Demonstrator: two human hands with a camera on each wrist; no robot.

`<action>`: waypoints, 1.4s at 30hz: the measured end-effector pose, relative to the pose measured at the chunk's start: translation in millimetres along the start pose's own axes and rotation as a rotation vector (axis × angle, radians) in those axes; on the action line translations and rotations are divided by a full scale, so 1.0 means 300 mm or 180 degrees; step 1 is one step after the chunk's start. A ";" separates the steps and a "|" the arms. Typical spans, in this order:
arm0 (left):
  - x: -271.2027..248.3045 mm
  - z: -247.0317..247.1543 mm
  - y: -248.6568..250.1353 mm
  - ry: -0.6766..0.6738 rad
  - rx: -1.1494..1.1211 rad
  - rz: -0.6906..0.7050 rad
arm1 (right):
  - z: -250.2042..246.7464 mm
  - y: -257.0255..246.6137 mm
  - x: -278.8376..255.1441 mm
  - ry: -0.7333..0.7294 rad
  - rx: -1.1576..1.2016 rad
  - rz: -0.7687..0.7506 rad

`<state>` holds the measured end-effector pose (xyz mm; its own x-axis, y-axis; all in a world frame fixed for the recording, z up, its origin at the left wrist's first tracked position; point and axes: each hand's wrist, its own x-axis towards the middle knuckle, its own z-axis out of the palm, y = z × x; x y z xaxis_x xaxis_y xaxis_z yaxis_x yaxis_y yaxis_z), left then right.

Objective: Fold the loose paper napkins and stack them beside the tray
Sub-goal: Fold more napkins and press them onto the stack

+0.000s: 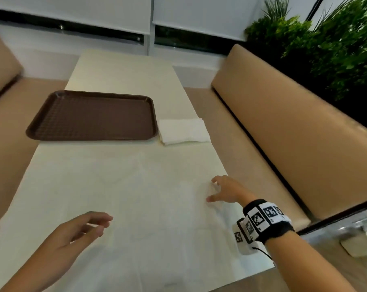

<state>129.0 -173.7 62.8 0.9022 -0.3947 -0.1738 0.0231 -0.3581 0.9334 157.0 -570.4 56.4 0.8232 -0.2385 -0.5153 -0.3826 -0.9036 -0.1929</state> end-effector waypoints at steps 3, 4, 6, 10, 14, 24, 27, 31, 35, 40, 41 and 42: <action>-0.111 -0.040 -0.126 0.0298 -0.0015 -0.0260 | 0.045 -0.004 -0.015 0.0050 0.0025 0.0065; -0.139 -0.053 -0.154 0.0362 -0.0024 -0.0339 | 0.054 -0.005 -0.017 0.0087 0.0085 0.0086; -0.159 -0.098 -0.280 0.0422 0.0019 -0.0417 | 0.064 -0.007 -0.015 0.0083 0.0222 0.0142; -0.160 -0.194 -0.524 0.0531 0.0206 -0.0717 | 0.070 -0.010 -0.015 0.0051 0.0425 0.0357; -0.151 -0.207 -0.561 0.0401 0.0163 -0.0697 | 0.064 -0.010 -0.008 0.0155 0.0604 0.0724; -0.132 -0.207 -0.476 0.0624 -0.0177 -0.0538 | 0.096 0.018 0.012 0.0269 0.1181 0.0450; -0.139 -0.229 -0.437 0.0701 -0.0190 -0.0536 | 0.040 0.016 -0.038 0.0689 0.1733 0.0125; -0.141 -0.242 -0.345 0.0652 -0.0185 -0.0398 | -0.124 -0.042 -0.213 0.1243 0.2433 -0.0549; -0.123 -0.156 -0.112 0.0674 -0.0262 0.0363 | -0.262 -0.100 -0.385 0.0930 0.3400 -0.1312; -0.019 0.055 0.230 0.0105 -0.0580 0.0884 | -0.302 -0.222 -0.482 0.0714 0.4143 -0.1861; 0.010 0.090 0.275 0.0065 -0.0595 0.0927 | -0.294 -0.250 -0.488 0.0718 0.4283 -0.1908; 0.039 0.119 0.303 0.0044 -0.0588 0.0985 | -0.284 -0.273 -0.491 0.0700 0.4399 -0.1953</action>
<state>126.4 -241.0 134.4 0.8844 -0.4485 0.1291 -0.1758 -0.0638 0.9824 102.9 -491.6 219.2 0.9918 -0.1222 0.0381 0.0529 0.1200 -0.9914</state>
